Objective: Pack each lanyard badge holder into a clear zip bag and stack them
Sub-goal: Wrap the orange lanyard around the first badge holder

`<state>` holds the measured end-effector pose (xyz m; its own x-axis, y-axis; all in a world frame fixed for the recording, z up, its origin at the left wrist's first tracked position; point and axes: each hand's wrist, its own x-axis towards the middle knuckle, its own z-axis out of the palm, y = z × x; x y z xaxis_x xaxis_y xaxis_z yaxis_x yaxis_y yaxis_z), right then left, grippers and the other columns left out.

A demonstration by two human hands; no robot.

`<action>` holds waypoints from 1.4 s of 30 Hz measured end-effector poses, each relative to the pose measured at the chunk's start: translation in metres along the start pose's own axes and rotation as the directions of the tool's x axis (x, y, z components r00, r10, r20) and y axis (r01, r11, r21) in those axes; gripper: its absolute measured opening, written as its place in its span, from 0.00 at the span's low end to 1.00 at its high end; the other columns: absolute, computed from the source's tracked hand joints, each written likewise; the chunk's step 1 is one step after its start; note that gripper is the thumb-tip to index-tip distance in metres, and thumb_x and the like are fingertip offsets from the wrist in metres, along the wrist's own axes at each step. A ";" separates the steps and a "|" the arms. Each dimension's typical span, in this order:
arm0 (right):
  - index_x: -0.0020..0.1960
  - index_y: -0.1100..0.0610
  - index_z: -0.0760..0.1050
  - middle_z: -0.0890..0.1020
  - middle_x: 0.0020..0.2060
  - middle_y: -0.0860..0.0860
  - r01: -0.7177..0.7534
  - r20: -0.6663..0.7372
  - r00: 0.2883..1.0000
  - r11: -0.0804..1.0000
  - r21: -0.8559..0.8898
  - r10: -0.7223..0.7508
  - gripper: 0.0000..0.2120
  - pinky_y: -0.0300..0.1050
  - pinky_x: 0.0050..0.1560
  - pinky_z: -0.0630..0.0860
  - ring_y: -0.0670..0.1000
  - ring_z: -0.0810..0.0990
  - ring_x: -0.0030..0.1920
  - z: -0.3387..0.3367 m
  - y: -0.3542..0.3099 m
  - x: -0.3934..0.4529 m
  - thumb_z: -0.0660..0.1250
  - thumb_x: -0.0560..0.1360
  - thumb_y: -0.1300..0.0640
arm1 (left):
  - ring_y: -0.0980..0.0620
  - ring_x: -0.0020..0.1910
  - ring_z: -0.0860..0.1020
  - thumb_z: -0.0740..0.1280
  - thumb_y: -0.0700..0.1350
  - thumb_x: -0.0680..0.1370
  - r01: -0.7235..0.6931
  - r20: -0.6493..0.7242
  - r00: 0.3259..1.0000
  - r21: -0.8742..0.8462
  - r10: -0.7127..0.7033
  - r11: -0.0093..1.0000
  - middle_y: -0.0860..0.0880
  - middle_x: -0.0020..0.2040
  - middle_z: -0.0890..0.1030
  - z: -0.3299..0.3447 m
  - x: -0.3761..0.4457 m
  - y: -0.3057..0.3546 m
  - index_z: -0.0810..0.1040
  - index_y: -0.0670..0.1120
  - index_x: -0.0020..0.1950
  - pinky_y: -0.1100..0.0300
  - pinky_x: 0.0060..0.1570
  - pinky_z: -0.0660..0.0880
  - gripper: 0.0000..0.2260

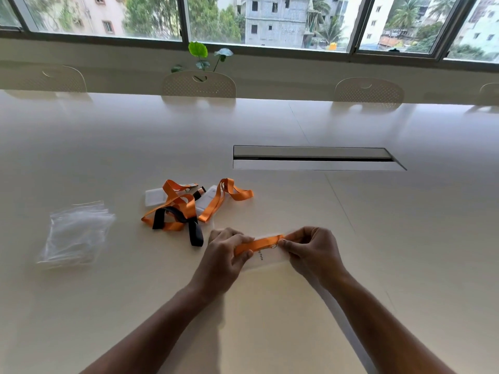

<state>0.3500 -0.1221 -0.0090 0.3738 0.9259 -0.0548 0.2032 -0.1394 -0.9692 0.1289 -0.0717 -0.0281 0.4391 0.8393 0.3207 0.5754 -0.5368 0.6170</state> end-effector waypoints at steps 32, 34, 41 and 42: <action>0.45 0.50 0.86 0.85 0.42 0.40 0.355 -0.066 0.905 0.834 -0.422 -0.419 0.08 0.35 0.41 0.78 0.40 0.83 0.41 0.095 -0.044 -0.004 0.73 0.73 0.62 | 0.57 0.61 0.78 0.71 0.39 0.79 -0.038 -0.114 0.993 -0.222 0.013 0.974 0.53 0.59 0.80 -0.099 -0.017 -0.047 0.83 0.48 0.59 0.66 0.61 0.73 0.10; 0.45 0.50 0.86 0.85 0.42 0.40 0.386 -0.023 0.903 0.835 -0.393 -0.429 0.07 0.33 0.42 0.78 0.40 0.83 0.41 0.128 -0.050 -0.005 0.74 0.73 0.62 | 0.57 0.60 0.79 0.71 0.38 0.78 -0.014 -0.183 0.983 -0.179 -0.020 0.984 0.52 0.57 0.81 -0.129 -0.026 -0.070 0.83 0.47 0.57 0.65 0.61 0.73 0.09; 0.47 0.49 0.86 0.84 0.41 0.39 0.505 0.138 0.863 0.808 -0.303 -0.487 0.07 0.32 0.42 0.77 0.40 0.82 0.39 0.246 -0.078 -0.013 0.76 0.72 0.59 | 0.46 0.63 0.76 0.71 0.40 0.77 0.243 -0.374 0.910 0.123 -0.182 0.962 0.48 0.60 0.79 -0.214 -0.065 -0.170 0.79 0.46 0.61 0.56 0.65 0.70 0.13; 0.47 0.49 0.86 0.84 0.42 0.39 0.523 0.164 0.852 0.801 -0.291 -0.496 0.06 0.32 0.43 0.77 0.40 0.82 0.41 0.262 -0.082 -0.014 0.75 0.72 0.59 | 0.46 0.64 0.76 0.71 0.42 0.78 0.282 -0.387 0.896 0.121 -0.217 0.952 0.48 0.61 0.78 -0.222 -0.071 -0.183 0.78 0.46 0.63 0.57 0.65 0.69 0.14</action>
<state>0.0913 -0.0314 0.0086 0.0696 0.9160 0.3951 0.6219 0.2698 -0.7351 -0.1610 -0.0141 -0.0038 0.0021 0.9020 0.4318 0.7551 -0.2845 0.5906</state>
